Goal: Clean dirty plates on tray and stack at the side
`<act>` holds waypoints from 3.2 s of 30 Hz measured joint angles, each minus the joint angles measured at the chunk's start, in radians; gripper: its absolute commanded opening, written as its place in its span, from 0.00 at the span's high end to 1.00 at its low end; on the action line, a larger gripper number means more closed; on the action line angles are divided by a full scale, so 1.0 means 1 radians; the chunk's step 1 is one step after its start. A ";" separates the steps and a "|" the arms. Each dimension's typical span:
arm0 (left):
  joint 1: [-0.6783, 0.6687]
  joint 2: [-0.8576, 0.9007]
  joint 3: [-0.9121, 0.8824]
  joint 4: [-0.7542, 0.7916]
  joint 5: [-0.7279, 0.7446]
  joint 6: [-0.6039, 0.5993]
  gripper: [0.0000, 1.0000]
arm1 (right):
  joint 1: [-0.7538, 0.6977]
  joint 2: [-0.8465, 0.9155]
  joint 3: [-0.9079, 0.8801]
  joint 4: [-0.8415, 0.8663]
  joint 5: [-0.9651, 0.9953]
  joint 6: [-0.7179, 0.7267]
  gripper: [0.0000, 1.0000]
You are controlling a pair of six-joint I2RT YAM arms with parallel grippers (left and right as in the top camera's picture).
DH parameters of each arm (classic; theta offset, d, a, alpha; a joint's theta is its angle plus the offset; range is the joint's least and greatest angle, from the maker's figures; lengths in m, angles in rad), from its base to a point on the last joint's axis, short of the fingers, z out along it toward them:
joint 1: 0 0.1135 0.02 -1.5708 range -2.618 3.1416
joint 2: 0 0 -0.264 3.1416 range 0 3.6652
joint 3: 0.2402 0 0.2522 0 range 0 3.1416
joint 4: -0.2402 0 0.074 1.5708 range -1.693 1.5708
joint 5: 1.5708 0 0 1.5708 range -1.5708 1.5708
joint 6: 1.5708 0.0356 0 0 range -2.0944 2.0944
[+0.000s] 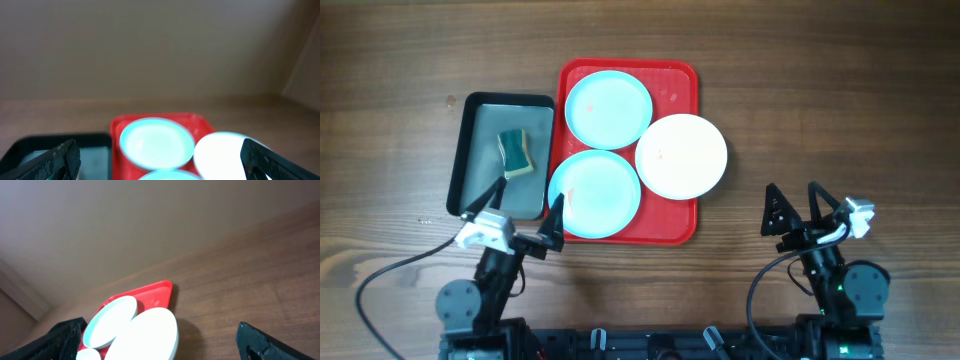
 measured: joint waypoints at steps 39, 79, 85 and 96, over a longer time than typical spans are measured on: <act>0.000 1.087 1.060 -0.963 -0.199 -0.154 0.22 | 0.495 1.433 1.252 -0.836 -0.097 -0.129 0.42; 0.000 1.325 1.060 -0.966 -0.337 -0.161 0.06 | 0.693 1.865 1.252 -0.642 -0.008 0.180 0.68; 0.000 1.325 1.060 -0.966 -0.332 -0.161 0.20 | 0.728 1.865 1.252 -0.636 0.047 0.188 0.68; 0.000 1.325 1.060 -0.966 -0.357 -0.160 0.27 | 0.779 1.865 1.251 -0.639 0.162 0.228 0.68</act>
